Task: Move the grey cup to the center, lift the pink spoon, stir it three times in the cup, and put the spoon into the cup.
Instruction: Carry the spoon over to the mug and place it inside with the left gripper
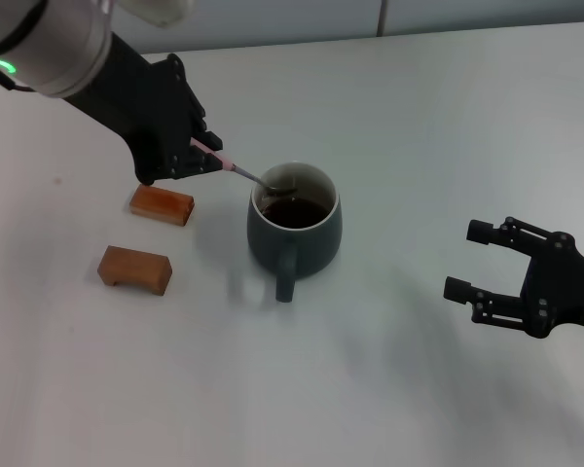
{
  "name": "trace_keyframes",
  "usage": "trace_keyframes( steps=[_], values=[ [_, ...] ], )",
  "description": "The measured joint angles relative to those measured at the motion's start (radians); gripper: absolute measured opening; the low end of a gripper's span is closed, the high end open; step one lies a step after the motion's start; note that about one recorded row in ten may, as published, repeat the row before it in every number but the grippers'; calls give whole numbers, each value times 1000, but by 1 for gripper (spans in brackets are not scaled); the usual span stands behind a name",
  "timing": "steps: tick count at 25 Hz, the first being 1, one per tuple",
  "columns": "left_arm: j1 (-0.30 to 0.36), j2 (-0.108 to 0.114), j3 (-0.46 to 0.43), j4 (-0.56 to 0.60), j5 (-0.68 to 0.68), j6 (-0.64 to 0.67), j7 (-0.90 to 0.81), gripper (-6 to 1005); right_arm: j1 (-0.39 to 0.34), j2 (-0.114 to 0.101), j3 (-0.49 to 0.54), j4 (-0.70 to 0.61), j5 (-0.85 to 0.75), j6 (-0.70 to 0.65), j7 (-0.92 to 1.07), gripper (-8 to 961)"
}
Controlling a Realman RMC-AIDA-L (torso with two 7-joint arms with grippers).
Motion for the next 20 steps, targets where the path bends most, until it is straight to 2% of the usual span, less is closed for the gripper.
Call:
trace_keyframes(
  steps=[5, 12, 20],
  values=[
    [-16, -2, 58, -17, 44, -29, -2, 127, 1, 1, 0, 3, 0, 0, 0, 838],
    [-74, -2, 152, -140, 98, -91, -5, 127, 4, 2, 0, 6, 0, 0, 0, 838],
    [-104, -3, 234, -197, 116, -160, -14, 127, 5, 2, 0, 11, 0, 0, 0, 838]
  ],
)
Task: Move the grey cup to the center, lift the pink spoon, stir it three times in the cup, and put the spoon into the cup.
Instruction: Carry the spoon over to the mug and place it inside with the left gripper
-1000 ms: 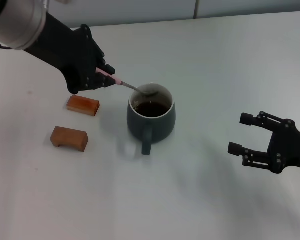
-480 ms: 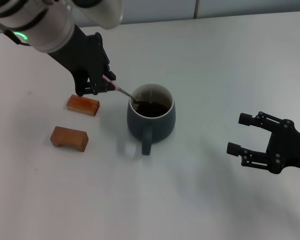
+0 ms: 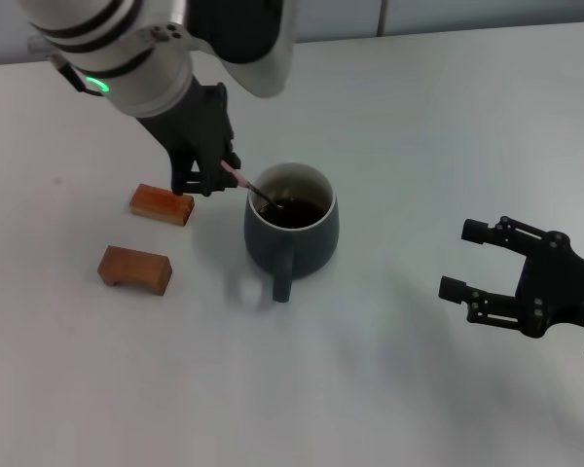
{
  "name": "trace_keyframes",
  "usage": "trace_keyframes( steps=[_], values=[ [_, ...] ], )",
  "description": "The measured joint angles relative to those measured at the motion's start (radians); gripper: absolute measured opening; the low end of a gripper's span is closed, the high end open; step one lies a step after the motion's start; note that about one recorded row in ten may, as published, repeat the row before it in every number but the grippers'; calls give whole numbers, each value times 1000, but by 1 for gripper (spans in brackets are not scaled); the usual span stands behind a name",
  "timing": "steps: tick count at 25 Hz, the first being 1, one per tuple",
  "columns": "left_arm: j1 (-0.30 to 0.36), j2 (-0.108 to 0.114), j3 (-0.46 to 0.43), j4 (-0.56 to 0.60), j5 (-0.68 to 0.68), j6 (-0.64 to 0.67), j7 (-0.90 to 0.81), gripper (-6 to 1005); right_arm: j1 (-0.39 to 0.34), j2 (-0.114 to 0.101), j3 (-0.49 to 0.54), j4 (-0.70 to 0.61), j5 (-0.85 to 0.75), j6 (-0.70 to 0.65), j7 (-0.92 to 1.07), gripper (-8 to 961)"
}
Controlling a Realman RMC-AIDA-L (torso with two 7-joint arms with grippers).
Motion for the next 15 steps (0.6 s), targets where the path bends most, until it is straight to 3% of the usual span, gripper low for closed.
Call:
trace_keyframes(
  steps=[8, 15],
  values=[
    [-9, 0, 109, 9, -33, -17, -26, 127, 0, 0, 0, 9, -1, 0, -7, 838],
    [-2, 0, 103, 64, 17, 47, -28, 127, -7, 0, 0, 18, -2, 2, -22, 838]
  ],
)
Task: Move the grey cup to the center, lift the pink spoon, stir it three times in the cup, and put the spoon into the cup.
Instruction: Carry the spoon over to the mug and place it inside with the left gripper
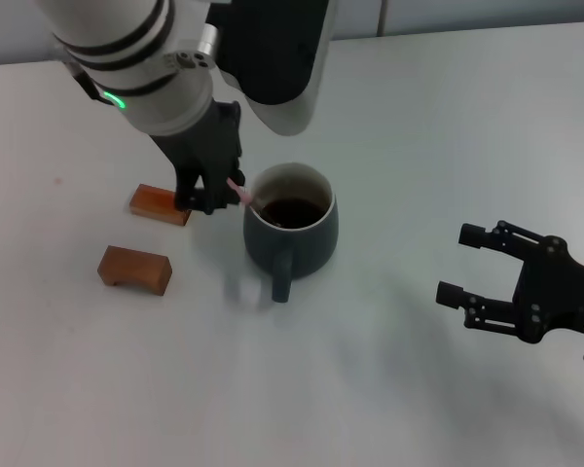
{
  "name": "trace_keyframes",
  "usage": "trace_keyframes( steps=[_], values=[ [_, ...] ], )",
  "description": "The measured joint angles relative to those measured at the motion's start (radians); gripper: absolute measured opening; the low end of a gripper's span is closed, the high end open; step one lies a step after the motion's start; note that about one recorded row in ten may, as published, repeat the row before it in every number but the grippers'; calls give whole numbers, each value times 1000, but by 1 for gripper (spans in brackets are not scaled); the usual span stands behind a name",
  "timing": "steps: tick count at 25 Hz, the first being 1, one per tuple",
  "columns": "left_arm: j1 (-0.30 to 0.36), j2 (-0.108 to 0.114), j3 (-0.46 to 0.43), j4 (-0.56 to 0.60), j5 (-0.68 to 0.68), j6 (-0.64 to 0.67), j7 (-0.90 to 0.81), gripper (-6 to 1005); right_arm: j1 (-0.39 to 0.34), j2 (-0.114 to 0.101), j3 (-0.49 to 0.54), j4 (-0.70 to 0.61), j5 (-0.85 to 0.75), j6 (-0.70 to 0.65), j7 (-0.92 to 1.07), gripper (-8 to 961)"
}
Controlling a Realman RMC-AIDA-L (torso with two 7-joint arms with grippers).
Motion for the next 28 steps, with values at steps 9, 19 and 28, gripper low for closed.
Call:
trace_keyframes(
  steps=[9, 19, 28],
  values=[
    [3, 0, 27, 22, 43, -67, -21, 127, -1, 0, 0, 1, 1, -5, -1, 838],
    [11, 0, 34, 60, -34, -21, -14, 140, -4, 0, 0, 0, -2, -7, -1, 838],
    [24, 1, 37, 58, 52, 8, -13, 158, -3, 0, -1, 0, -5, -9, -1, 840]
  ],
)
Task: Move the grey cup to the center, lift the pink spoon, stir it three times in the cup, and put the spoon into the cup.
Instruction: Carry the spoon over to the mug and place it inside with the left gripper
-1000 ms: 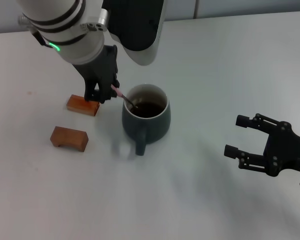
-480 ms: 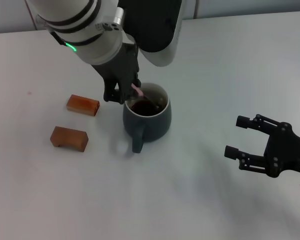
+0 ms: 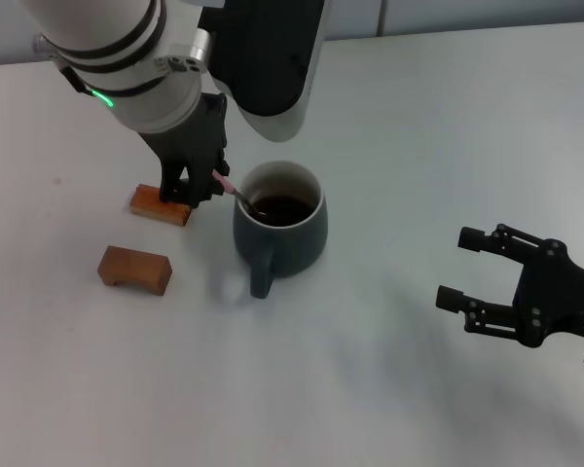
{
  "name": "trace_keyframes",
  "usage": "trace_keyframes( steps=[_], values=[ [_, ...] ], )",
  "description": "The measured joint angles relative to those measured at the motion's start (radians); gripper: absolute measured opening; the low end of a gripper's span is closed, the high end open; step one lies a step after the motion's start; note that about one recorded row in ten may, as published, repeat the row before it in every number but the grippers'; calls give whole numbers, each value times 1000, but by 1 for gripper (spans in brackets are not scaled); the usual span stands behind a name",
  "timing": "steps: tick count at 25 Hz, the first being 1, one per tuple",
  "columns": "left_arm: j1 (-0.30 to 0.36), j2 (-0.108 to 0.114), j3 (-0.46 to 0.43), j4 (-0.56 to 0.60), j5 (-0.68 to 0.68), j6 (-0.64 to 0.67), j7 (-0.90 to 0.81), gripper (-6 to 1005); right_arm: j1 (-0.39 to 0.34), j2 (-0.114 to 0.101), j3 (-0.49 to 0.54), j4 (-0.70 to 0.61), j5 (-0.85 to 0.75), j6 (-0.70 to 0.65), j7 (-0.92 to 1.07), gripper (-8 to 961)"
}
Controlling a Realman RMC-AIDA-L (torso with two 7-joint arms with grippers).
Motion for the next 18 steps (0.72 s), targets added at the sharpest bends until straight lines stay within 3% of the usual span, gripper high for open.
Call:
trace_keyframes(
  steps=[18],
  values=[
    [18, 1, 1, 52, -92, -1, 1, 195, -4, 0, -13, 9, -3, -1, 0, 840]
  ],
)
